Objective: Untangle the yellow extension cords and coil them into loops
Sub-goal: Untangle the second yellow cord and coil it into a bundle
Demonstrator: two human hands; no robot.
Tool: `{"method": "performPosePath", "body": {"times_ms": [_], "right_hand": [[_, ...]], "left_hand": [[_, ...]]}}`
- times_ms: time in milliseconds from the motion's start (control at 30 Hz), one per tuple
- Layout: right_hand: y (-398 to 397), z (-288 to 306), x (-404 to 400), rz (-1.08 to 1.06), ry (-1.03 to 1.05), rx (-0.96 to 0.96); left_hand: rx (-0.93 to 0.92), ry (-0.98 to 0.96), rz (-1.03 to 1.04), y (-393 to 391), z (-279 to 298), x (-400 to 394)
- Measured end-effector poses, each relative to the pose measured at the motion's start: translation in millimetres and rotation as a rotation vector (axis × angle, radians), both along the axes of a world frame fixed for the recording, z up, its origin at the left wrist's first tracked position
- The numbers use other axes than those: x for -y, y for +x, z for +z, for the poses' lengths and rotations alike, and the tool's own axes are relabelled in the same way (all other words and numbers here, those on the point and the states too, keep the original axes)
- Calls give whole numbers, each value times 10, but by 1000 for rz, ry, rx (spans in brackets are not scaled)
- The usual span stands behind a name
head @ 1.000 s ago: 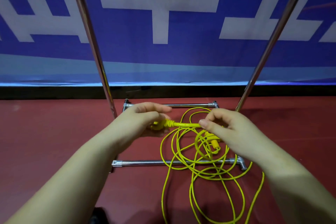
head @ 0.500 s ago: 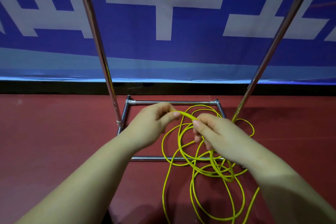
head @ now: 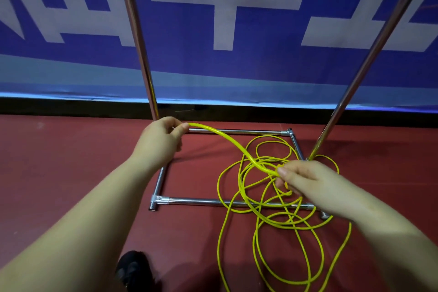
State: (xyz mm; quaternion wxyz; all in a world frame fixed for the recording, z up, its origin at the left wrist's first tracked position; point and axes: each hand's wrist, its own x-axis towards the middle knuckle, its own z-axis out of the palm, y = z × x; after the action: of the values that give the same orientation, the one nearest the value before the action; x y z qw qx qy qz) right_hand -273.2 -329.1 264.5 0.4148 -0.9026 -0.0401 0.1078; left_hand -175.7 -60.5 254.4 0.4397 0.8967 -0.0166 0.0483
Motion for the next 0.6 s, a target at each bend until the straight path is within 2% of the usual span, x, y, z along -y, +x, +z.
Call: {"method": "performPosePath", "body": {"times_ms": [167,300,367,500,600], "right_hand": [[-7,50,-26,-31,74,182],[22,46,-14,-126,124,242],[33,60,0,-155,151,229],[58,42,-65,-139,147,53],[37,10,-275,-70,117,-70]], "left_hand": [[-131,107,-32,-18,-65,-7],[-179,158,-212,-78,-89,55],[-187,87,-270,-133,-81,108],[-187,-245,-287,-191,-19,218],[-140,-309,-403,-258,30,338]]}}
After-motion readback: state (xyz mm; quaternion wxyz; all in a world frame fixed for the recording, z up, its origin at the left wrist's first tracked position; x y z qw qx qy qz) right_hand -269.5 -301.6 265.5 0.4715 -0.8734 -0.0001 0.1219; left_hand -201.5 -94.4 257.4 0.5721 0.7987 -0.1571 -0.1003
